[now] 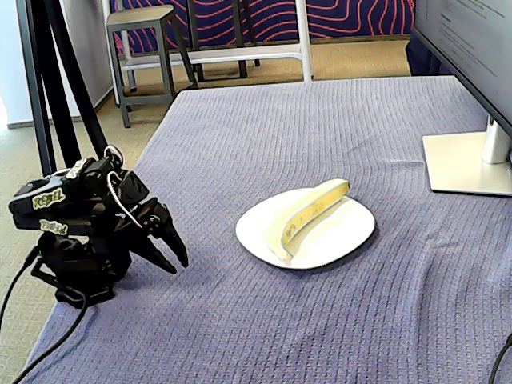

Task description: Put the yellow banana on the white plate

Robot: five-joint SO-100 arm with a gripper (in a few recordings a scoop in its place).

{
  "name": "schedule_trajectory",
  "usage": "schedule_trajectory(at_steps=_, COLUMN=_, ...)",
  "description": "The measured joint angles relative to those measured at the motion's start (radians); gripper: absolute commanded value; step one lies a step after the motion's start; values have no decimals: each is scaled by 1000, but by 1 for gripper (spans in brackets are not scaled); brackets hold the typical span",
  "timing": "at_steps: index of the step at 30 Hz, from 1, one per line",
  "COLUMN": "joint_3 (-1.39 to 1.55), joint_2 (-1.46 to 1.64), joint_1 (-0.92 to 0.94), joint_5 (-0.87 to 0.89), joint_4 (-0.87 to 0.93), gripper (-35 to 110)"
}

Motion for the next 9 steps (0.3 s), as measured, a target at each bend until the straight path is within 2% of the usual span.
schedule_trajectory(at_steps=9, joint_3=0, joint_2=2, joint_1=-3, joint_5=2, joint_4=0, gripper=0)
